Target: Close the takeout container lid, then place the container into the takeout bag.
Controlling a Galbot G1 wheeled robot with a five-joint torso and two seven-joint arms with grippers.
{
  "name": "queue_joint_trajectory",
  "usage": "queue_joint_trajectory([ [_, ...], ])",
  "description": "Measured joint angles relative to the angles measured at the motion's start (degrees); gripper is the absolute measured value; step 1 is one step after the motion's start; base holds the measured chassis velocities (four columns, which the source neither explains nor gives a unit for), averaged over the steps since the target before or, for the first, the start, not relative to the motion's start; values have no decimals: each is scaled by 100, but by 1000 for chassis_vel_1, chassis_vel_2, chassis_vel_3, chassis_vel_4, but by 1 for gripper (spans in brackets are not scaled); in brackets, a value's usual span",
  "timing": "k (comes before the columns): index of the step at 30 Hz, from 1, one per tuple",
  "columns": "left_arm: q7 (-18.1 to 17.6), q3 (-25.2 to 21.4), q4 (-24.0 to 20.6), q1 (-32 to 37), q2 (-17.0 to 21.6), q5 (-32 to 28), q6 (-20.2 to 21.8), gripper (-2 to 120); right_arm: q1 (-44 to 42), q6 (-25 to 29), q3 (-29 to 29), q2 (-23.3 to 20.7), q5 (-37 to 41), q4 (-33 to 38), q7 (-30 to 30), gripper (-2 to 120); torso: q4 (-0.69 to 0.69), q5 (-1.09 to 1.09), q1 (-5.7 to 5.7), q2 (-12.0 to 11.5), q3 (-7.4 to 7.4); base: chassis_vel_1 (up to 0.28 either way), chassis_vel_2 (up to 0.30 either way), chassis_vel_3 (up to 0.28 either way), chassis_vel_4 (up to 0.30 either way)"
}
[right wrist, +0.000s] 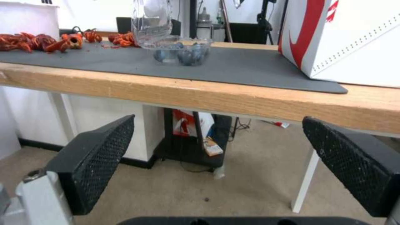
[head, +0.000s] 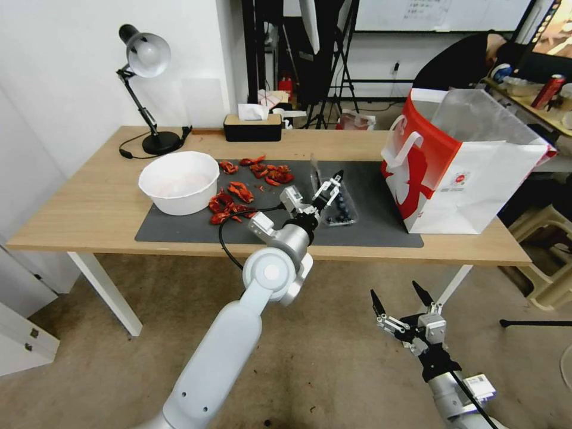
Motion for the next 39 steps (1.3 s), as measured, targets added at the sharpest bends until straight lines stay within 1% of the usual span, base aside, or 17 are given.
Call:
queue_joint_trajectory([
  [2, 45, 25, 37, -20, 6, -8, 50, 100, 5, 5, -10, 4, -17, -4, 10, 100, 0, 0, 0, 0, 0, 0, 0, 0, 0],
  [4, 127, 101, 220, -160, 5, -30, 111, 100, 11, 7, -31, 2, -51, -13, 16, 100, 0, 0, 0, 0, 0, 0, 0, 0, 0],
  [15, 270, 284, 668, -555, -54, -83, 183, 100, 49, -3, -48, 8, -78, -21, 39, 100, 0, 0, 0, 0, 0, 0, 0, 0, 0],
  [21, 281, 373, 876, -740, -90, -78, 197, 100, 56, -6, -51, 10, -84, -28, 45, 100, 0, 0, 0, 0, 0, 0, 0, 0, 0],
  [27, 220, 418, 1198, -980, -152, -78, 211, 100, 34, -7, -33, 1, -84, -29, 54, 100, 0, 0, 0, 0, 0, 0, 0, 0, 0],
  [32, 189, 451, 1306, -1036, -191, -79, 236, 100, 31, -7, -24, -10, -84, -24, 56, 100, 0, 0, 0, 0, 0, 0, 0, 0, 0],
  [34, 151, 472, 1366, -1064, -207, -79, 243, 95, 31, -7, -25, -13, -84, -12, 58, 100, 0, 0, 0, 0, 0, 0, 0, 0, 0],
  [35, 151, 472, 1366, -1064, -207, -79, 243, 95, 31, -7, -25, -13, -84, -12, 58, 100, 0, 0, 0, 0, 0, 0, 0, 0, 0],
  [38, 70, 492, 1450, -1114, -221, -77, 257, 81, 27, -8, -30, -13, -83, 8, 60, 100, 0, 0, 0, 0, 0, 0, 0, 0, 0],
  [39, 70, 492, 1450, -1114, -221, -77, 257, 81, 27, -8, -30, -13, -83, 8, 60, 100, 0, 0, 0, 0, 0, 0, 0, 0, 0],
])
